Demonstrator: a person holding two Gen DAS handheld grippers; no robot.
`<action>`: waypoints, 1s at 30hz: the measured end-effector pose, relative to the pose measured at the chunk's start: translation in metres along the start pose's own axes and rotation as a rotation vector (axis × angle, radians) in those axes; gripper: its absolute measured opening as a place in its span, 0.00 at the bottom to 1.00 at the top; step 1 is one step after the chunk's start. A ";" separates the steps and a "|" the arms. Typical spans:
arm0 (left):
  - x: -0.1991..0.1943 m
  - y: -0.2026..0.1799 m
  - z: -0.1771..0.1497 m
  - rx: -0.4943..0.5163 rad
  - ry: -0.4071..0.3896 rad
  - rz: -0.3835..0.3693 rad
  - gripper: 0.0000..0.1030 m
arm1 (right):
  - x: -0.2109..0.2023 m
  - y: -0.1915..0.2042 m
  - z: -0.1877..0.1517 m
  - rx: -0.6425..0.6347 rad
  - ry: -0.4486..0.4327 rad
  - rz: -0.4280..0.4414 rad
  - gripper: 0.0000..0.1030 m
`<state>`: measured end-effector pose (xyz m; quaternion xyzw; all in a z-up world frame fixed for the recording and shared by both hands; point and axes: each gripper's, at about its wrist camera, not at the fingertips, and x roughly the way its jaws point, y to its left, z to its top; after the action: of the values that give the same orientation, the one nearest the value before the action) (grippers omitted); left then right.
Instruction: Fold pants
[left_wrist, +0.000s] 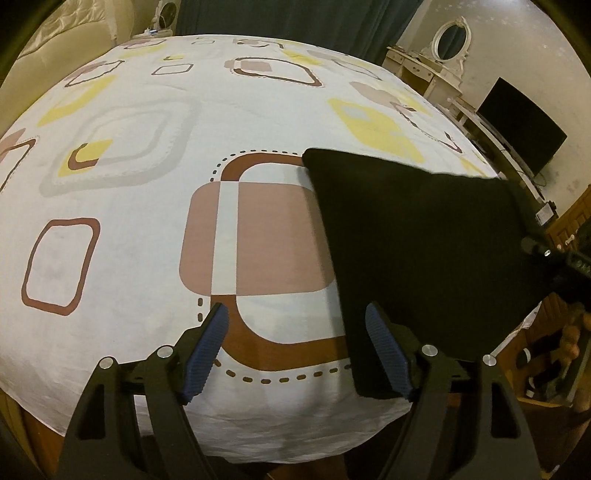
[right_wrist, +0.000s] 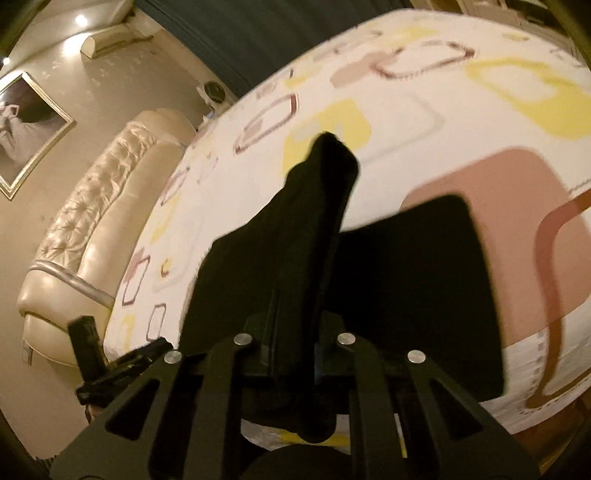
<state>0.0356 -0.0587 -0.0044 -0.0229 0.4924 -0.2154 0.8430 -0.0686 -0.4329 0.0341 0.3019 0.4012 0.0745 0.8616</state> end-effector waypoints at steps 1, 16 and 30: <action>0.000 -0.001 -0.001 0.001 0.000 -0.003 0.74 | -0.005 -0.004 0.001 0.001 -0.001 -0.010 0.12; 0.009 -0.015 -0.007 0.023 0.033 -0.030 0.74 | 0.018 -0.079 -0.017 0.154 0.022 -0.044 0.12; 0.019 -0.014 -0.012 0.021 0.067 -0.045 0.74 | -0.003 -0.101 -0.020 0.211 -0.028 0.000 0.17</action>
<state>0.0290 -0.0764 -0.0221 -0.0178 0.5174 -0.2400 0.8212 -0.0966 -0.5061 -0.0327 0.3920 0.3949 0.0274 0.8305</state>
